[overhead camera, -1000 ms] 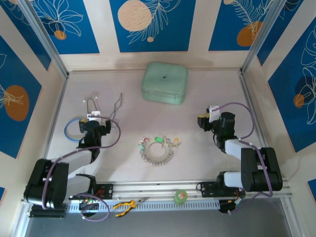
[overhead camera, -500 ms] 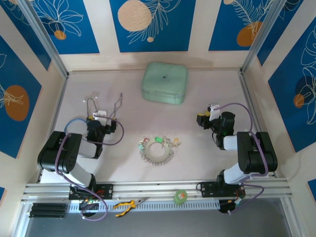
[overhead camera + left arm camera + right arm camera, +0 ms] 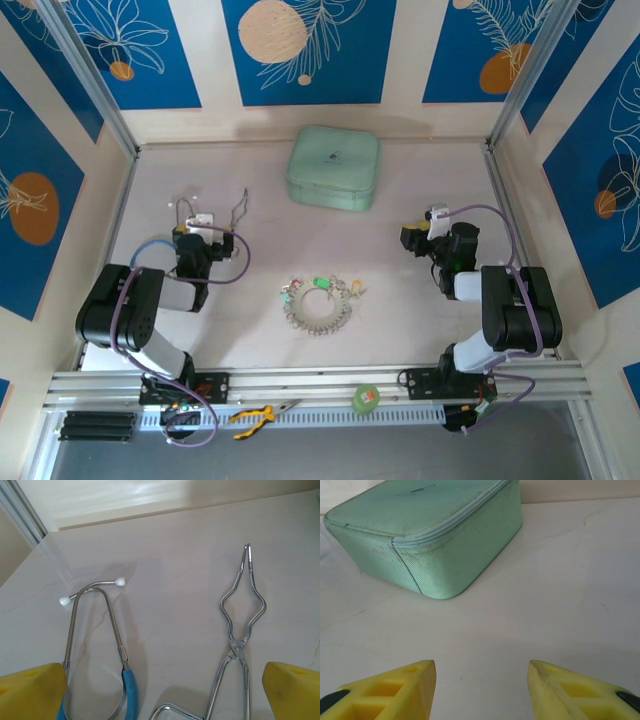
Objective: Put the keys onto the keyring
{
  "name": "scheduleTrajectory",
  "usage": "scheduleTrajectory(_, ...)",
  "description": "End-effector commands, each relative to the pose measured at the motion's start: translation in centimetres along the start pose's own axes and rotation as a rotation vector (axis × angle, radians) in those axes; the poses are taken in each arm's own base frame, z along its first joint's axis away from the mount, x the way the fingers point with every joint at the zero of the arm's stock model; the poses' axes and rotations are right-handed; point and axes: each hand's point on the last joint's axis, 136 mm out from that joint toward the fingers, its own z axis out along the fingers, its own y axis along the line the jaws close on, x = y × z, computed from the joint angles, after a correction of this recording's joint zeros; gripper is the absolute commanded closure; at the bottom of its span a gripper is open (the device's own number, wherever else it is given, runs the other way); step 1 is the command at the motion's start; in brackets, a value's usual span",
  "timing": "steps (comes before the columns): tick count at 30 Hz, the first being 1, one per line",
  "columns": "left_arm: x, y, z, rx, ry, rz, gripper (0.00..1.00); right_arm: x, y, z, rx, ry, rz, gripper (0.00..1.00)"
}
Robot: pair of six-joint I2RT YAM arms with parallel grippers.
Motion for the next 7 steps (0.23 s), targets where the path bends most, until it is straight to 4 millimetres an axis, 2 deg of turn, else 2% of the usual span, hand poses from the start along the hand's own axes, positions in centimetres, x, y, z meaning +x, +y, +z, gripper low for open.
scheduleTrajectory(1, -0.55, 0.36, 0.56, 0.018, 0.006, -0.034, 0.00, -0.58, -0.33, 0.31, 0.009, -0.009, 0.005, 0.48)
scheduleTrajectory(7, -0.60, 0.45, 0.35, 0.018, -0.005, -0.036, 0.00, -0.63, -0.34, 0.28, 0.010, -0.010, 0.005, 0.39)
